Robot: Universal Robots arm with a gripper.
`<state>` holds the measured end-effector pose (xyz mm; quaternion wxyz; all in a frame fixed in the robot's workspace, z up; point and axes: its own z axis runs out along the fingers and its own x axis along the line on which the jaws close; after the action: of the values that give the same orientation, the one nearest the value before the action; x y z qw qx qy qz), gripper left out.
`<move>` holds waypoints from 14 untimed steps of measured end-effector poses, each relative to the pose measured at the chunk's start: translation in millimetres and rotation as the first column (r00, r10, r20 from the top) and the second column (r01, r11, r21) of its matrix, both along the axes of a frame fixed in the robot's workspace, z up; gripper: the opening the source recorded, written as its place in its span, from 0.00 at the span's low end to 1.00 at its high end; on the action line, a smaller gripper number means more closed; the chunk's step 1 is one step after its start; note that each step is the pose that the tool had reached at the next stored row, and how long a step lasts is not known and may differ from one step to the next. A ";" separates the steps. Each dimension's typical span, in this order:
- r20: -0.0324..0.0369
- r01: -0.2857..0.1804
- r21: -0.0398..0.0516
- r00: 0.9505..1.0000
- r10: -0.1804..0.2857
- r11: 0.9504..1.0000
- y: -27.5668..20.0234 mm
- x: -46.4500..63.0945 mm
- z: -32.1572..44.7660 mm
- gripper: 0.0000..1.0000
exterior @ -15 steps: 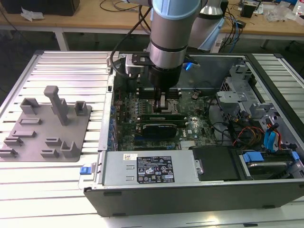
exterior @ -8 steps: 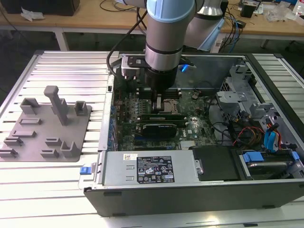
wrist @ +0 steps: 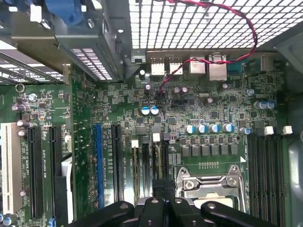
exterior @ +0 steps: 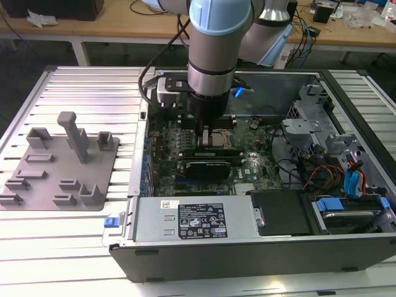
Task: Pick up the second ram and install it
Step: 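Press down the second ram until it locks into place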
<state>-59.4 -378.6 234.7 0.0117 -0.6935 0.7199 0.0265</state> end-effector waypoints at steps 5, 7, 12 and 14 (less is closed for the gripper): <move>0.000 0.000 0.000 1.000 0.000 1.000 0.0 -0.1 -3.8 0.08; 0.000 0.000 0.000 1.000 0.000 1.000 -0.1 -0.1 -3.8 0.08; 0.000 0.000 0.000 1.000 0.000 1.000 -0.1 -0.1 -5.2 0.08; 0.000 0.000 0.000 1.000 0.000 1.000 0.0 -0.1 -6.2 0.08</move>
<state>-59.5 -378.6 228.5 0.0118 -0.6935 0.7199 0.0266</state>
